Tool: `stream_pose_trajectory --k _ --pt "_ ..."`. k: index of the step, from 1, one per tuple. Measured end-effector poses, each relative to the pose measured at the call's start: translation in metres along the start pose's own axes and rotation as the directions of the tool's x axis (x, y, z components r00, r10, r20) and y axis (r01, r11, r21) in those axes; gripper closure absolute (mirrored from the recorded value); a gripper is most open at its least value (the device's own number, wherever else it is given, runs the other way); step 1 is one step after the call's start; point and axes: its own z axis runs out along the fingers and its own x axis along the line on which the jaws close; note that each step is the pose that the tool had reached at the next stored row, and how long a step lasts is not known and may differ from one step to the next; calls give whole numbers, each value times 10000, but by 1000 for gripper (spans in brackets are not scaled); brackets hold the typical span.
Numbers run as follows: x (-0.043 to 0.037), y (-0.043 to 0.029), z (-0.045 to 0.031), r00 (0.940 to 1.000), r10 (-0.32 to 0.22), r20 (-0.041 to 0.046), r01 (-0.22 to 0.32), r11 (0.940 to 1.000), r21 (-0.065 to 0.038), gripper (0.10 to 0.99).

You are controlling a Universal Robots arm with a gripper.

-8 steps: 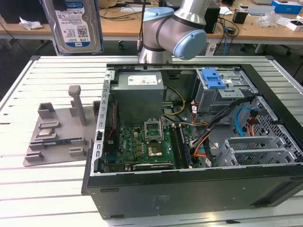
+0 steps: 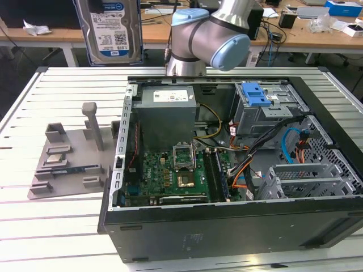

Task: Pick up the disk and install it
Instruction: 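Pick up the disk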

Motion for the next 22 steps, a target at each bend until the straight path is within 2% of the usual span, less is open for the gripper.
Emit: stream_pose_trajectory --k 3,7,9,11,13,22 --pt "11 -143 -5 10000 1 0 -1 10000 -2 718" --pt "22 -276 -8 10000 3 0 -3 10000 -2 718" --pt "30 -383 -11 10000 0 0 0 10000 -3 718" --pt "35 -439 -13 10000 2 0 -2 10000 -3 718" --pt "43 -542 -16 10000 1 0 -1 10000 -3 718" --pt "56 -709 -21 10000 1 0 -1 10000 -4 718"
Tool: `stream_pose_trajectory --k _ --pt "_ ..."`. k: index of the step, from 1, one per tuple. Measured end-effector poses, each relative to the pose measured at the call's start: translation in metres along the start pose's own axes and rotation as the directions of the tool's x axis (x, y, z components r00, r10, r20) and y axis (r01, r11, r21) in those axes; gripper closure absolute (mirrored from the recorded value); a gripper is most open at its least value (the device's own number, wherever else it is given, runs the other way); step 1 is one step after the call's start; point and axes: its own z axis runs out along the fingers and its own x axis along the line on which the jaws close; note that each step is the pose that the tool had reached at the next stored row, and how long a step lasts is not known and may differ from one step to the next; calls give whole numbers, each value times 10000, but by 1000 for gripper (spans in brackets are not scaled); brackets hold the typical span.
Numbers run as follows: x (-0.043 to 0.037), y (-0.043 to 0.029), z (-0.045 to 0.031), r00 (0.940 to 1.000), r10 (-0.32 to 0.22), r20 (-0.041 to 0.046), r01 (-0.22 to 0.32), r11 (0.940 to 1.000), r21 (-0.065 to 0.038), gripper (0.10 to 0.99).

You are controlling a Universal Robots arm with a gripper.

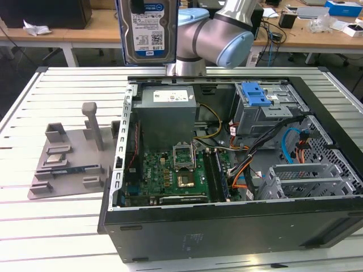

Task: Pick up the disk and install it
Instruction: 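Pick up the disk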

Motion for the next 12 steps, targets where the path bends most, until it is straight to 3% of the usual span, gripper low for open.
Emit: stream_pose_trajectory --k 8,12 --pt "11 -136 -4 10000 0 0 0 10000 0 718" --pt "23 -291 -8 10000 0 1 0 10000 -1 718"
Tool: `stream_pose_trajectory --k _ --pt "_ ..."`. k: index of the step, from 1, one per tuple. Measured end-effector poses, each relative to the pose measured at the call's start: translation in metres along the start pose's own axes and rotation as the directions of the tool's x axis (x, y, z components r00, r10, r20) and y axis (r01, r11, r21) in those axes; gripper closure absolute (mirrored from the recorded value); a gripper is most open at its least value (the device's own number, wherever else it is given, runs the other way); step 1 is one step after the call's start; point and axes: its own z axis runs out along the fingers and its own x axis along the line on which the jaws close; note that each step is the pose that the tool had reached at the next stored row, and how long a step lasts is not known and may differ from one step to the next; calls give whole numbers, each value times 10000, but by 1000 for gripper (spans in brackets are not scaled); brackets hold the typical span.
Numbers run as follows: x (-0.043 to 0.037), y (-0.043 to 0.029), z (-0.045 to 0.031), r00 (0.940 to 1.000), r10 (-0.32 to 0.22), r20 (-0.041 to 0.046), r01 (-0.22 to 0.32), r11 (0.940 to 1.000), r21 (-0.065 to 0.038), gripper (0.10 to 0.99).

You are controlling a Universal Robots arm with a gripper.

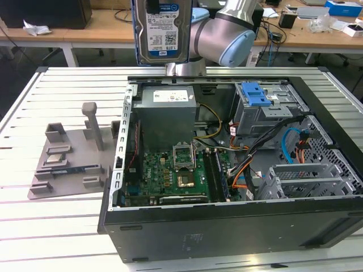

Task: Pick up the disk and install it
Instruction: 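Pick up the disk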

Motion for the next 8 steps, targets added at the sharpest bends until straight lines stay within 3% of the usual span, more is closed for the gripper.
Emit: stream_pose_trajectory --k 3,5,8 --pt "12 -146 -4 10000 -1 0 1 10000 -2 718" --pt "15 -195 -6 10000 -1 0 1 10000 -3 718" --pt "26 -326 -10 10000 -1 0 1 10000 -5 718"
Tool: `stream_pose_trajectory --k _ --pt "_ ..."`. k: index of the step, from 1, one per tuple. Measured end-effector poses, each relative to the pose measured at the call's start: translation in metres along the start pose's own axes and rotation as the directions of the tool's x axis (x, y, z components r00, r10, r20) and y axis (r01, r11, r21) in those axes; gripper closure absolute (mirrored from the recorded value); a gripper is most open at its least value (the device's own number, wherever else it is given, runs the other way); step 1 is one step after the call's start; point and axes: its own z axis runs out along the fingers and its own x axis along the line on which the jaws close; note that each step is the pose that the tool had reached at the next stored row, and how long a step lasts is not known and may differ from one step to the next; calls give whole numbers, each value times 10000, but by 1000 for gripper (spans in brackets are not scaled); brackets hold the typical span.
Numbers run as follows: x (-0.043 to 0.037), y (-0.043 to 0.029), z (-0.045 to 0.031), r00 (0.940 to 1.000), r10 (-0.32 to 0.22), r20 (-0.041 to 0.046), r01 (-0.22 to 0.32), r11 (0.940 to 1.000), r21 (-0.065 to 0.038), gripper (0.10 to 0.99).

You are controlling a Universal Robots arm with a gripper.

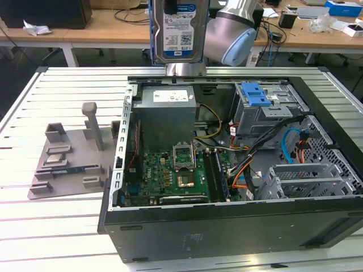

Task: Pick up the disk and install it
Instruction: 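Pick up the disk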

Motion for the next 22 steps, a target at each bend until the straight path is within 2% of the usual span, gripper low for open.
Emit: stream_pose_trajectory --k 1,9,17,22 --pt "4 -50 -2 10000 0 -1 0 10000 -1 718" --pt "21 -254 -8 10000 0 -2 0 10000 -3 718" --pt "32 -263 -7 10000 -2 -2 2 10000 -2 718" --pt "202 -250 -9 10000 -1 -3 1 10000 -2 718"
